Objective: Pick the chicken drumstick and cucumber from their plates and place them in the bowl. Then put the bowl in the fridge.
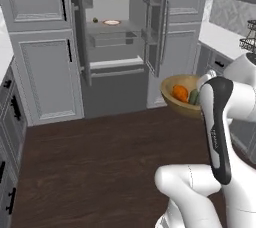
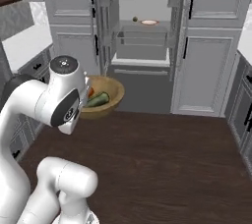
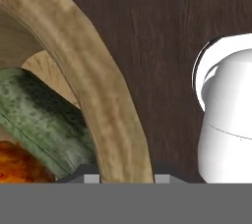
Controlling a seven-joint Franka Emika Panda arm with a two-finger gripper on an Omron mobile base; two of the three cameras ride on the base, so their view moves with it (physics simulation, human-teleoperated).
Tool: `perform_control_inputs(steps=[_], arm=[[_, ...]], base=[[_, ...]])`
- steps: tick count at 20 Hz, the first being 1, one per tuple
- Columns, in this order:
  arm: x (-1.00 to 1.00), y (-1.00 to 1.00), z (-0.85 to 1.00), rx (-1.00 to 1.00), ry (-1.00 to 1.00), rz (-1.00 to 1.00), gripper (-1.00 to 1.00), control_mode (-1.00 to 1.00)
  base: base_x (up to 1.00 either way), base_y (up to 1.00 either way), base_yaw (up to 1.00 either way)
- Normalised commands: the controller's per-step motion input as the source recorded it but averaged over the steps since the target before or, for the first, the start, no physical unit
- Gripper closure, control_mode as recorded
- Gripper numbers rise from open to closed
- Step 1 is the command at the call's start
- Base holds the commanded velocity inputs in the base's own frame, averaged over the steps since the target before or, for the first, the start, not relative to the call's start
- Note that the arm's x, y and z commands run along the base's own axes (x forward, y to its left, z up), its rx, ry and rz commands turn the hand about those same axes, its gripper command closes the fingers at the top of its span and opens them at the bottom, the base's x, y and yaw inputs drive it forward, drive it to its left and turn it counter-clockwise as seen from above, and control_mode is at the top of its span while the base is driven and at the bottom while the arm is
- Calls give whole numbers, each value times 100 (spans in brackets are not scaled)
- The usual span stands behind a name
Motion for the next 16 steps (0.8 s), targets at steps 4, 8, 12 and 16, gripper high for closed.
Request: perform_control_inputs(steps=[4, 8, 12, 16], arm=[[0, 0, 0, 0, 0, 0, 100, 100], [0, 0, 0, 0, 0, 0, 100, 100], [0, 0, 0, 0, 0, 0, 100, 100], [0, 0, 0, 0, 0, 0, 100, 100]], base=[[100, -20, 16], [100, -4, 26], [100, -46, 24], [94, -43, 4]])
